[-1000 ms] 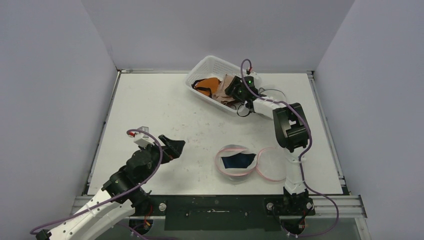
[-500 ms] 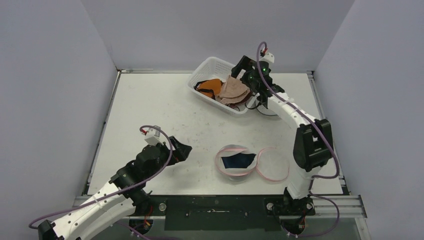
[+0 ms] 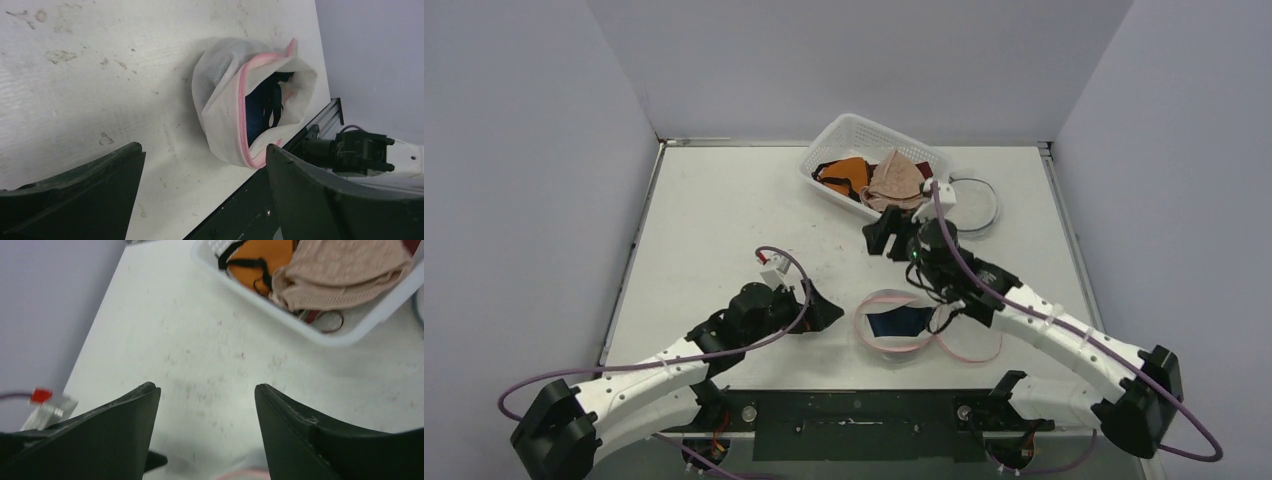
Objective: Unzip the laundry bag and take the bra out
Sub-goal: Place the bra in the bin, then pick up the bra from the laundry bag.
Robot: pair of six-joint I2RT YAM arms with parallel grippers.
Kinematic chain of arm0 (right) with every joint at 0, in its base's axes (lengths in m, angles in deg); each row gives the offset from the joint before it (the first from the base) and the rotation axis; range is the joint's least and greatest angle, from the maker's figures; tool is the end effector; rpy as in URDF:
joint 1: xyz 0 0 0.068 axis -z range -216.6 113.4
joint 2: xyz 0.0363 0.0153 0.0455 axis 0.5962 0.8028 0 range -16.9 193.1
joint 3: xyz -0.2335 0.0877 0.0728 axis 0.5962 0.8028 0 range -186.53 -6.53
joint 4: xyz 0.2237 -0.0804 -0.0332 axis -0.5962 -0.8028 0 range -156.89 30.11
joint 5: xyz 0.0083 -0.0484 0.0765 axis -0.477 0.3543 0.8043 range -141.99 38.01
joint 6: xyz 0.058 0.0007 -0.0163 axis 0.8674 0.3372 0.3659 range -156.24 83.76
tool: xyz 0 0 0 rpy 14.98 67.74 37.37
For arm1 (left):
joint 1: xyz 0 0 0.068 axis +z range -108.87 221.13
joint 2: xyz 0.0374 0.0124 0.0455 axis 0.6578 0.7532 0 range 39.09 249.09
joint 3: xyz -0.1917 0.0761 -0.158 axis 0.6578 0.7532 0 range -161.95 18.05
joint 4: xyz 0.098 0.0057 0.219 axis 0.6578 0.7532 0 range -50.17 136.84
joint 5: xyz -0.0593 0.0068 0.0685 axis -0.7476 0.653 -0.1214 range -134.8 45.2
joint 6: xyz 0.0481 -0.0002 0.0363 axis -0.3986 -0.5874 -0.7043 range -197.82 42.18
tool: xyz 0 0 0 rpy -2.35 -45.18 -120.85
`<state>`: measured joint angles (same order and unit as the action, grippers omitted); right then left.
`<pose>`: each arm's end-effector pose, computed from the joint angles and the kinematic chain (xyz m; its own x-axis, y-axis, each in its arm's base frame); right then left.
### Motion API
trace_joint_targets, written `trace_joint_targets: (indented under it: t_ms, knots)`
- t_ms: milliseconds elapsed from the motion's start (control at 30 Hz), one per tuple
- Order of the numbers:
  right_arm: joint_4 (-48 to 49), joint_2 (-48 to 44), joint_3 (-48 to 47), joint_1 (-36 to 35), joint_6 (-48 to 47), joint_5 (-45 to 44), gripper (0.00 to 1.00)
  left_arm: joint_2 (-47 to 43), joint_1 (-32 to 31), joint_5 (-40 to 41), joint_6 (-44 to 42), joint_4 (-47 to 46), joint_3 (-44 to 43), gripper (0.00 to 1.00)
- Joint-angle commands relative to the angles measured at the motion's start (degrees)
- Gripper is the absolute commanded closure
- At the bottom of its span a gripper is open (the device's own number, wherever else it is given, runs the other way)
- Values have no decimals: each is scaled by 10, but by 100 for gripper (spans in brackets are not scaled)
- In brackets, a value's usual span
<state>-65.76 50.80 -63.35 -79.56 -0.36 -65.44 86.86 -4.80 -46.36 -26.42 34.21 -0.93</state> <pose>0.2021 0.1741 0.3284 -0.4638 0.3470 -0.8152 -0.2813 0.8148 0.5069 0.1272 -0.1330 0.1980 -0.7456 -0.3530 -0.5652 0.2451 0.6434 -0.7252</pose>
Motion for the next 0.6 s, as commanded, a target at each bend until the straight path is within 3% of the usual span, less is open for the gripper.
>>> trace_joint_targets:
  t_ms: [0, 100, 200, 400, 567]
  knots:
    - [-43, -109, 112, -88, 39, -82, 35, 51, -36, -39, -36, -96, -39, 11]
    - [-77, -152, 163, -147, 76, -124, 46, 86, -73, -14, -60, -95, -54, 13]
    - [-87, -164, 204, -213, 99, -170, 50, 125, -92, -10, -67, -106, -60, 16]
    - [-93, -122, 233, -280, 134, -228, 49, 207, -97, -10, -65, -124, -66, 28]
    - [-83, -76, 241, -291, 138, -249, 39, 250, -98, 27, -62, -133, -54, 52]
